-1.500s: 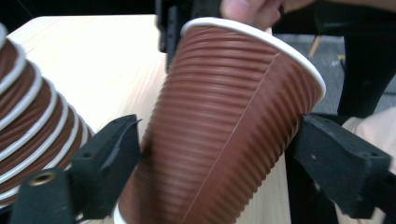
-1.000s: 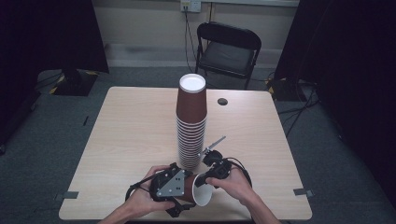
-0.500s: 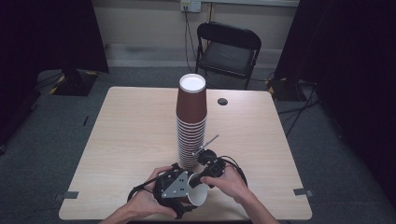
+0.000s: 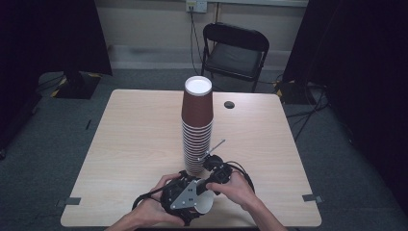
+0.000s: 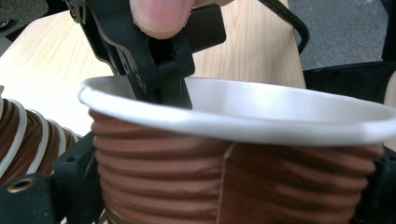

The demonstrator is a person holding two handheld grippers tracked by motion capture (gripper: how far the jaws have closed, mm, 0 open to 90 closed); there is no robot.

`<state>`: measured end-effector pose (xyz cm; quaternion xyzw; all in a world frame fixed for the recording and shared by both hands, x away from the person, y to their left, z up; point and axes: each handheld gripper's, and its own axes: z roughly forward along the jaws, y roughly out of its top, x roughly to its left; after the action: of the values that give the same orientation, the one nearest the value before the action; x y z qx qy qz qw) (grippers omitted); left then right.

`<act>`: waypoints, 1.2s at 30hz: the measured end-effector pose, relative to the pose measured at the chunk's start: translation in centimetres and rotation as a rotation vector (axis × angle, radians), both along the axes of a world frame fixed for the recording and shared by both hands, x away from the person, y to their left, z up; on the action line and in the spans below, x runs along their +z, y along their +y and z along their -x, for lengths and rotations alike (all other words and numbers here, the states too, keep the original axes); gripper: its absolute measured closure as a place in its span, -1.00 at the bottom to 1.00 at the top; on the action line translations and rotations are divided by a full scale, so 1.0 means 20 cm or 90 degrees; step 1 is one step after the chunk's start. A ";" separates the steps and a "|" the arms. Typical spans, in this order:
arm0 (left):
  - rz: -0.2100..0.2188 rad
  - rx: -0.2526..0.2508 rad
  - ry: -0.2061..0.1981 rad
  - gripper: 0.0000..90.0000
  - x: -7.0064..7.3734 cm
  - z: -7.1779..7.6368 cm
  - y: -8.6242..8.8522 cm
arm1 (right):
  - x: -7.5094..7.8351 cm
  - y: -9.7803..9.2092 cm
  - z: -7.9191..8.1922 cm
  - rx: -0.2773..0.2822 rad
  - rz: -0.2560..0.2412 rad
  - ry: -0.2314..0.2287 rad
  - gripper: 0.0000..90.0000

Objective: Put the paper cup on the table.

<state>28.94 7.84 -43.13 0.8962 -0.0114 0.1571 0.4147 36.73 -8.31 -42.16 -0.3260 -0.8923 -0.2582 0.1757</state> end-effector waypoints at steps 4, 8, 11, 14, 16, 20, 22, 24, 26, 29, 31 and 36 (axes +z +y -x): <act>0.006 -0.001 -0.001 -0.77 0.00 0.00 0.01 | 0.00 0.00 0.01 -0.005 0.003 -0.007 0.90; 0.022 0.004 0.000 -0.75 0.01 0.00 0.04 | 0.01 -0.02 0.01 -0.018 -0.012 -0.018 0.69; 0.043 0.011 0.014 -0.75 0.02 -0.02 0.06 | 0.02 -0.04 0.01 -0.022 -0.014 -0.028 0.60; 0.067 0.025 0.044 -0.75 0.02 -0.03 0.08 | 0.04 -0.05 0.02 -0.030 -0.025 -0.047 0.52; 0.077 0.030 0.052 -0.75 0.02 -0.05 0.09 | 0.05 -0.06 0.03 -0.035 -0.046 -0.054 0.48; 0.087 0.041 0.065 -0.75 0.01 -0.05 0.12 | 0.07 -0.08 0.04 -0.050 -0.065 -0.087 0.43; 0.094 0.049 0.072 -0.75 0.01 -0.06 0.12 | 0.08 -0.10 0.04 -0.056 -0.081 -0.102 0.40; 0.101 0.055 0.075 -0.75 0.01 -0.06 0.13 | 0.09 -0.11 0.04 -0.058 -0.096 -0.123 0.36; 0.103 0.056 0.078 -0.75 0.01 -0.07 0.14 | 0.10 -0.12 0.05 -0.062 -0.115 -0.134 0.36; 0.104 0.063 0.079 -0.75 0.01 -0.07 0.14 | 0.11 -0.15 0.05 -0.073 -0.129 -0.155 0.35; 0.112 0.067 0.085 -0.75 0.01 -0.08 0.15 | 0.12 -0.17 0.05 -0.081 -0.148 -0.167 0.35; 0.110 0.081 0.089 -0.75 0.02 -0.09 0.17 | 0.13 -0.21 0.05 -0.100 -0.174 -0.186 0.36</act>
<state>30.75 11.21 -42.80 0.8648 0.0878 0.1205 0.4794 35.65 -12.45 -39.65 -0.3270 -0.8367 -0.4344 0.0660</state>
